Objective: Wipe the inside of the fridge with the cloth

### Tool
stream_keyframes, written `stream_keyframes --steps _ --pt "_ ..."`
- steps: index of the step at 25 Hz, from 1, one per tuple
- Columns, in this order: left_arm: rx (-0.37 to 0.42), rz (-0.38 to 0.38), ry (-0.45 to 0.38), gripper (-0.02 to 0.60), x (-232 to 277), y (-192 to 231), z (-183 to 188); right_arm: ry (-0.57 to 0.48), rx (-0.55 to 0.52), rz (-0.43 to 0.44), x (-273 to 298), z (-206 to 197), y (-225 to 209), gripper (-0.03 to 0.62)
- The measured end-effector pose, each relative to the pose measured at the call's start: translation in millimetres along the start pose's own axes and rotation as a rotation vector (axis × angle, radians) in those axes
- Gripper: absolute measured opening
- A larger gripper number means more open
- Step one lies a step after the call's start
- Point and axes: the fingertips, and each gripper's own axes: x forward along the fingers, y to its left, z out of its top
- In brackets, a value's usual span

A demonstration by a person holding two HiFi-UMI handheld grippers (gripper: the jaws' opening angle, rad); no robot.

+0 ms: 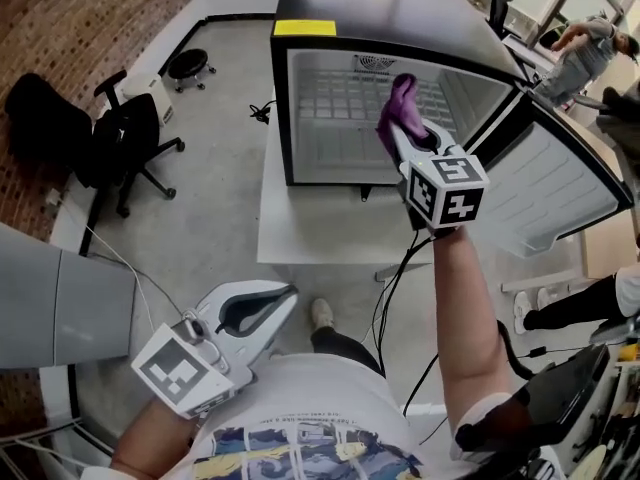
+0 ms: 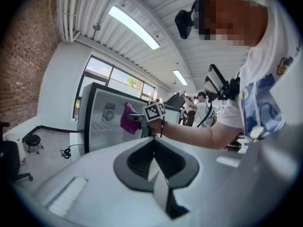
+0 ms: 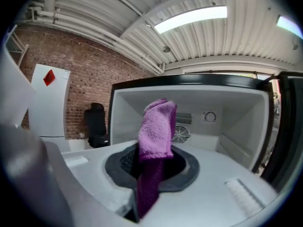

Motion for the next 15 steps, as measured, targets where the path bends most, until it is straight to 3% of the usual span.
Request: stream_keyframes --steps 7,15 --pt "0.003 -0.035 -0.012 0.006 30 12 9 0.049 -0.023 -0.179 2 -9 -86 0.054" --pt "0.022 -0.014 -0.031 0.006 58 34 22 0.097 -0.095 -0.317 39 -7 -140 0.054"
